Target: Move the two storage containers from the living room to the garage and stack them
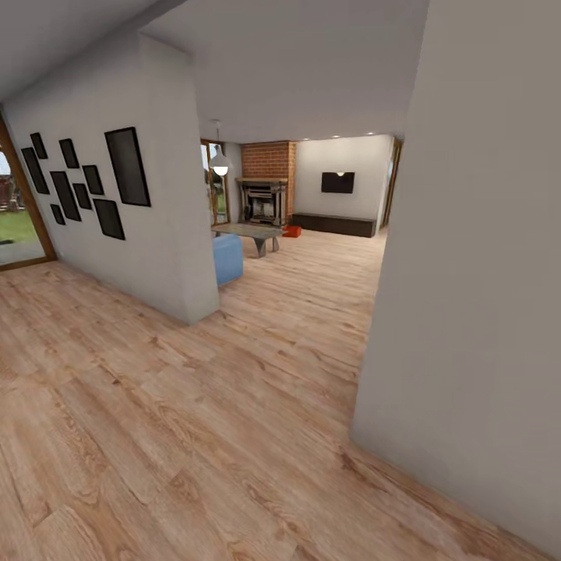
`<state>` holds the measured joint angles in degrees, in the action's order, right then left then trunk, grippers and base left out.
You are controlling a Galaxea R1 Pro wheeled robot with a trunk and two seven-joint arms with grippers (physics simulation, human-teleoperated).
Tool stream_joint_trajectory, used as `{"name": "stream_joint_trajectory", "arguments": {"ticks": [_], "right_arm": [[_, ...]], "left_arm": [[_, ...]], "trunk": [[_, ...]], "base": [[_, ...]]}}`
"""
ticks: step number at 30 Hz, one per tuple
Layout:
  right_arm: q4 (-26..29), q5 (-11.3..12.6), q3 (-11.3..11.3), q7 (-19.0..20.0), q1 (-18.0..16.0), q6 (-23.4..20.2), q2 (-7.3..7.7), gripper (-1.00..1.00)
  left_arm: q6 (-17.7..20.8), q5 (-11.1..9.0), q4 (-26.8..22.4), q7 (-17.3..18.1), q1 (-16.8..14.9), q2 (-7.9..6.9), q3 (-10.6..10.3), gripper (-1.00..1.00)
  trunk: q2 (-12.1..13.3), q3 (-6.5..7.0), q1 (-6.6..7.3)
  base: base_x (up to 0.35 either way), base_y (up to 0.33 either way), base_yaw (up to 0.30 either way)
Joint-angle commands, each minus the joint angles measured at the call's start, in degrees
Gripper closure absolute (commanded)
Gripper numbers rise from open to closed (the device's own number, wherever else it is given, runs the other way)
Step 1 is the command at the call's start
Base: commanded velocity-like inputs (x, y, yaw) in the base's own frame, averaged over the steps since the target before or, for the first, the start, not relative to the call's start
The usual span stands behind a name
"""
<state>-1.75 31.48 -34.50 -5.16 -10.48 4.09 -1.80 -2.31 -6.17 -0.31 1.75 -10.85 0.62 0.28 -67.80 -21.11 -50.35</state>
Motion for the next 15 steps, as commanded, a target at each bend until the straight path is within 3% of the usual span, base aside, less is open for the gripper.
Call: {"name": "stream_joint_trajectory", "arguments": {"ticks": [1,15], "right_arm": [[-0.2,0.5,-0.5,0.0,-0.1,0.3,-0.05,-1.00],[-0.2,0.5,-0.5,0.4,-0.1,0.3,-0.03,-1.00]], "left_arm": [[-0.2,-0.6,0.1,0.2,0.0,0.00,0.0,-1.00],[-0.2,-0.6,0.1,0.2,0.0,0.00,0.0,-1.00]], "trunk": [[0.0,-0.06,-0.03],[0.0,-0.06,-0.03]], "base": [[0.322,0.000,0.000],[0.322,0.000,0.000]]}}
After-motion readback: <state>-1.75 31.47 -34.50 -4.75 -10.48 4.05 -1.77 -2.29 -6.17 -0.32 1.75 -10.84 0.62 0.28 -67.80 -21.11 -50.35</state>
